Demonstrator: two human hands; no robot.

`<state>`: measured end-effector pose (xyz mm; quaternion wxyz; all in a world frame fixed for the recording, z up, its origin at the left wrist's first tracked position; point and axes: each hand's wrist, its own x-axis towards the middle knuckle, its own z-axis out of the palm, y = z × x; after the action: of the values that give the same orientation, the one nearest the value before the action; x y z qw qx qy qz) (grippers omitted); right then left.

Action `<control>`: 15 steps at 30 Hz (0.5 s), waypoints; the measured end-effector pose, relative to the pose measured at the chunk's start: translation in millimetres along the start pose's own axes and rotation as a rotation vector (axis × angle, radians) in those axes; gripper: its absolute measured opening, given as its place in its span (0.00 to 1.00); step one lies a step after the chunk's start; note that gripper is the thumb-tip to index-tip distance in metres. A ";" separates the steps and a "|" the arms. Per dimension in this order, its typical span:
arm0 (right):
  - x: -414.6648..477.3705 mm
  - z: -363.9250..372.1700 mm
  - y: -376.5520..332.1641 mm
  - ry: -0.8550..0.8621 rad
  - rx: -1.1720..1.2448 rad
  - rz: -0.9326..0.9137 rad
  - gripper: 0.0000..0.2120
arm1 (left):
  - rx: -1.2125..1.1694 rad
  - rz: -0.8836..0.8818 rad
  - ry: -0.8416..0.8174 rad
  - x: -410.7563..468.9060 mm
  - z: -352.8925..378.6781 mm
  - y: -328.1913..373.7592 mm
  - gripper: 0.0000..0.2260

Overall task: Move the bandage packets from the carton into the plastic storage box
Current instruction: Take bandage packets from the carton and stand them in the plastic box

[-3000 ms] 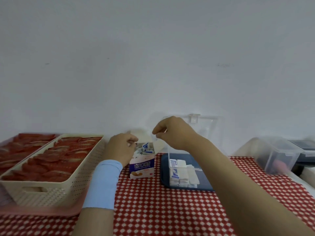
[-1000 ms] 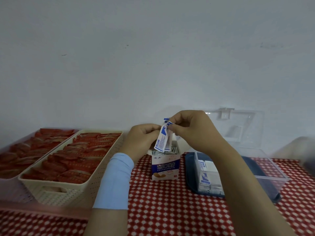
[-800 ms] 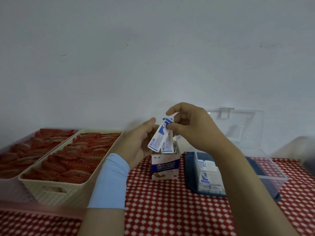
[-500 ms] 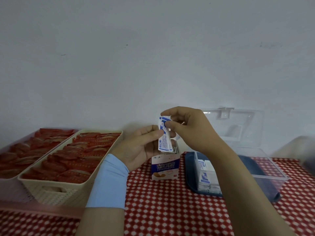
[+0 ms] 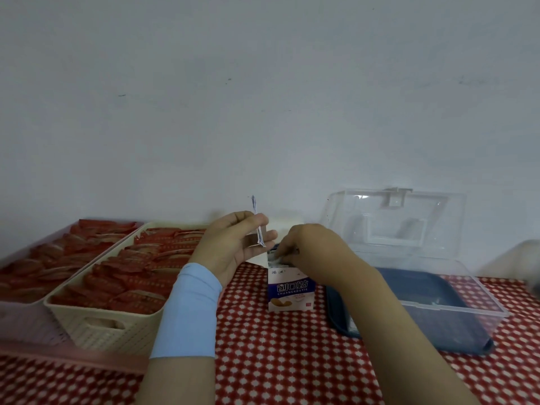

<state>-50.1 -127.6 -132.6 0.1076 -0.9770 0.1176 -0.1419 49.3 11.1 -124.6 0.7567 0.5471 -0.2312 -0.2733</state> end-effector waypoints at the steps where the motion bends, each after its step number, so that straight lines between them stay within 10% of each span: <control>1: 0.3 -0.3 0.6 0.012 0.018 0.004 0.08 | 0.016 0.002 0.006 0.3 1.3 -0.2 0.12; 15: -6.2 -11.2 18.2 0.280 0.484 0.140 0.11 | 0.173 0.091 0.083 2.6 4.0 -1.6 0.04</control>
<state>-62.9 -145.2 -128.1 0.3298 -0.8832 0.1615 -0.2916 48.4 6.2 -124.9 0.7271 0.6101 -0.2472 -0.1947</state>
